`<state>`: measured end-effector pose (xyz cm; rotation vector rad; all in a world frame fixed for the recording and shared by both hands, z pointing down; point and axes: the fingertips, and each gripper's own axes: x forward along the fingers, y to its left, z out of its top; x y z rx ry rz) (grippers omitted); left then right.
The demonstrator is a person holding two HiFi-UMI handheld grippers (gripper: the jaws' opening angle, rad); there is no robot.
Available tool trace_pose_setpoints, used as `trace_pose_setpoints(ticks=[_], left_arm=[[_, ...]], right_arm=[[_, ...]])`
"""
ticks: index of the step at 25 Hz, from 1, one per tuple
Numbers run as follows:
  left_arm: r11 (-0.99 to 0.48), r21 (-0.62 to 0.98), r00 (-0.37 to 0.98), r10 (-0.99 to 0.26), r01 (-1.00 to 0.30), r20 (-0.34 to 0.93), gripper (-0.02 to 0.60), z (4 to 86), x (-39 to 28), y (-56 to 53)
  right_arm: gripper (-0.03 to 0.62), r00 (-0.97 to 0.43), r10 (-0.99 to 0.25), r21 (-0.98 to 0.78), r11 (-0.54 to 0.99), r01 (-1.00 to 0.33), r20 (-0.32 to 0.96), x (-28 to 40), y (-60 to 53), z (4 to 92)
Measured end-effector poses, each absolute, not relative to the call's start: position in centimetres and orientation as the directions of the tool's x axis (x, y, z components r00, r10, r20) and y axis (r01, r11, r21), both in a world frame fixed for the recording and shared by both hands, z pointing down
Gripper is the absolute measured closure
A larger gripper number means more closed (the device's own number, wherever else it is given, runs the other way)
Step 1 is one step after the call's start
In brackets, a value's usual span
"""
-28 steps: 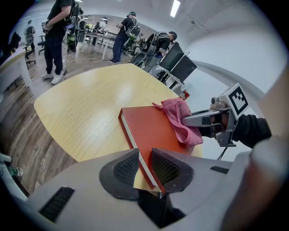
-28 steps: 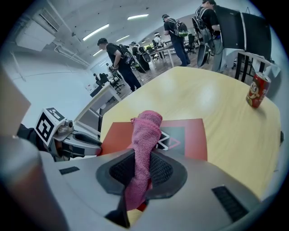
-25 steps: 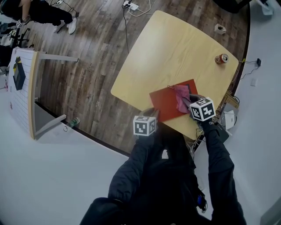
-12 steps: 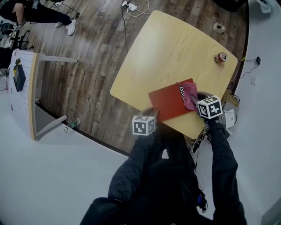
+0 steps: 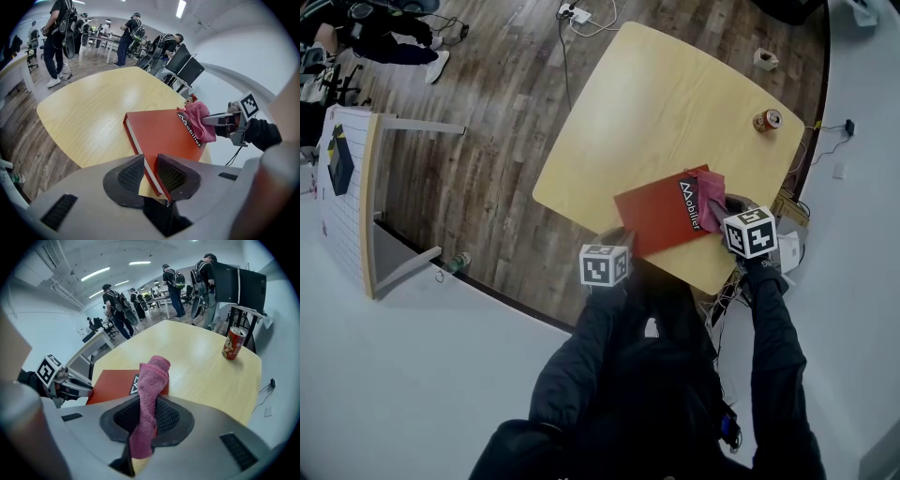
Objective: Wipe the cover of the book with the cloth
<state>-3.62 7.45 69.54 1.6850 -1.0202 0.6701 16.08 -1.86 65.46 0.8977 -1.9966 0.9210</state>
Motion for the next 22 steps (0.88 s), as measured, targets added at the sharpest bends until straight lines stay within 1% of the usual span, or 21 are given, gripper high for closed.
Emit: trace_pose_setpoints(ticks=[5,10,15,22], left_arm=[[-0.128,0.469,0.484,-0.316,-0.874,0.816,0.474,69.5,-3.7,7.5],[-0.130,0.470,0.485,-0.317,-0.873,0.815,0.474,69.6,-3.8,7.4],[-0.126,0.474,0.489,-0.318,-0.871,0.813,0.474,69.5,-3.7,7.5],[-0.127,0.476,0.491,-0.319,-0.870,0.811,0.474,69.5,-3.6,7.6]], right_arm=[[0.516,-0.574,-0.261,-0.373,0.543,-0.752,0.776,12.1,0.4,62.7],[0.516,-0.663,-0.194,-0.479,0.551,-0.684,0.723,6.8,4.4,62.4],[0.516,-0.694,-0.125,-0.538,0.541,-0.646,0.709,3.2,7.4,63.9],[0.516,-0.710,-0.085,-0.590,0.492,-0.640,0.699,0.9,9.1,65.4]])
